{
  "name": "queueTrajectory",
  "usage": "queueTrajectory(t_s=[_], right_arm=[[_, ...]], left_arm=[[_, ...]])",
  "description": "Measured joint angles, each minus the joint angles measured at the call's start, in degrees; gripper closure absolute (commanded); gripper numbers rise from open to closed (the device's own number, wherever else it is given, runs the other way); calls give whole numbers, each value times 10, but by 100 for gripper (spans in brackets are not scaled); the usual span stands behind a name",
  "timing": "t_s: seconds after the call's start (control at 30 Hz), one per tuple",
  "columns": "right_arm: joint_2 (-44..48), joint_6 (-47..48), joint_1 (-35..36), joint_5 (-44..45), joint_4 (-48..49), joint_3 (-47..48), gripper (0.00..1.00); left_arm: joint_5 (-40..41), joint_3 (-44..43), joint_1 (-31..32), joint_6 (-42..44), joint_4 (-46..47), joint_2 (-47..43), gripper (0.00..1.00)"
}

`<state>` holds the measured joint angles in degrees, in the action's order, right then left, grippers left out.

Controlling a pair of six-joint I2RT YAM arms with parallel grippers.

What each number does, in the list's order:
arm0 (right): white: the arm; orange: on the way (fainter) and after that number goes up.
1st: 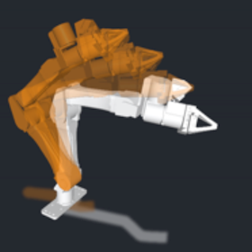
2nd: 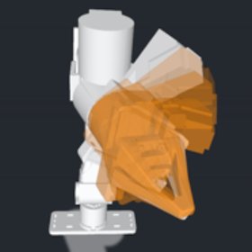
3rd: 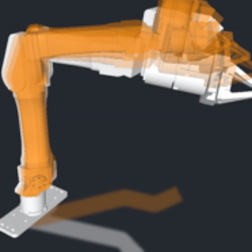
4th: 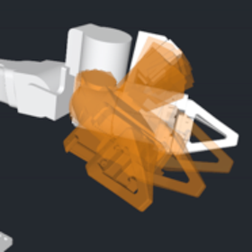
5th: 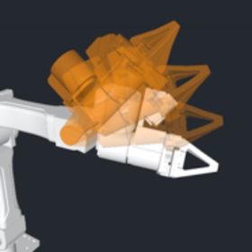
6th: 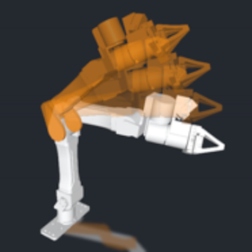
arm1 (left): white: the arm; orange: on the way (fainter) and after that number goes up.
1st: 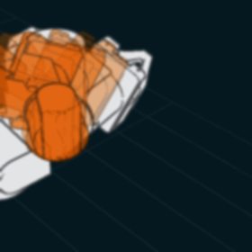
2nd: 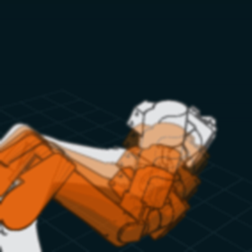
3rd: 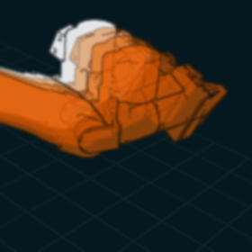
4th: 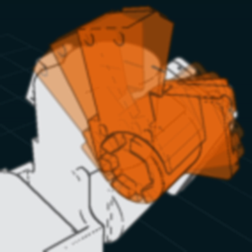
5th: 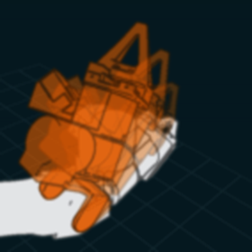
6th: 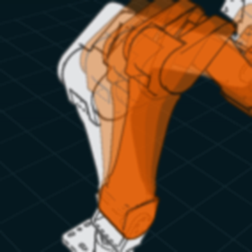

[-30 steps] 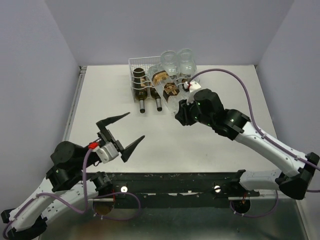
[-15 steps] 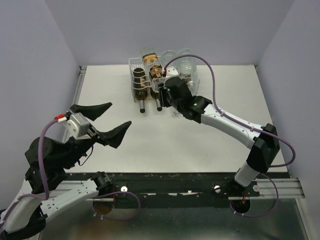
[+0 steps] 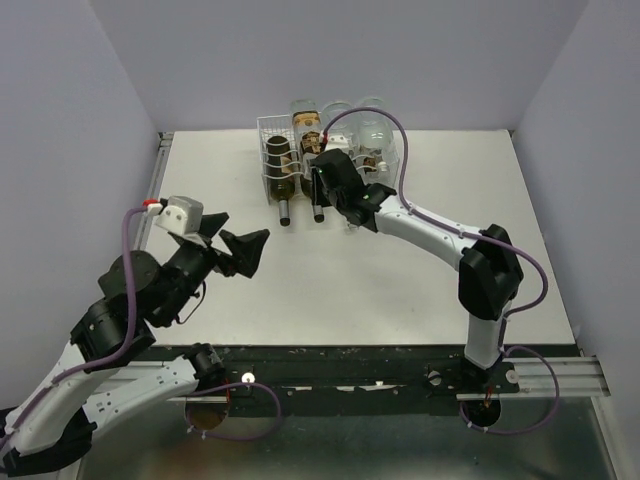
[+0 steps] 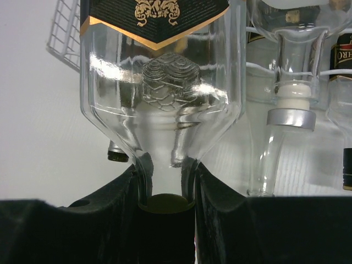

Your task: Put the wine bottle on the wine rack

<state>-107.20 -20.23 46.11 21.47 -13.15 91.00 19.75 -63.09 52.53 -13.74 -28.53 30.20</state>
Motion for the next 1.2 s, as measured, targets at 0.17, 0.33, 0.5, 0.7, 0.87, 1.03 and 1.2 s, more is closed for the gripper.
queueTrajectory(t_s=[0.17,0.33,0.5,0.7,0.87,1.03,1.2], right_arm=[[-36,-18,-13,-7,0,10,99],[-71,-28,-22,-16,-1,30,100],[-105,-33,-26,-27,-2,64,100],[-142,-33,-31,-33,-1,104,100],[-163,-35,-34,-34,-2,121,99],[-176,-45,-39,-34,-4,139,99],[-192,-61,-46,-47,-17,166,98]], left_arm=[[54,-2,0,-35,-45,62,1],[83,-2,0,-47,-72,97,1],[124,-30,0,-51,-108,123,1],[157,-64,-3,-45,-119,139,1],[163,-64,-7,-41,-125,139,1],[165,-64,-9,-38,-130,140,1],[165,-64,-11,-36,-132,140,1]])
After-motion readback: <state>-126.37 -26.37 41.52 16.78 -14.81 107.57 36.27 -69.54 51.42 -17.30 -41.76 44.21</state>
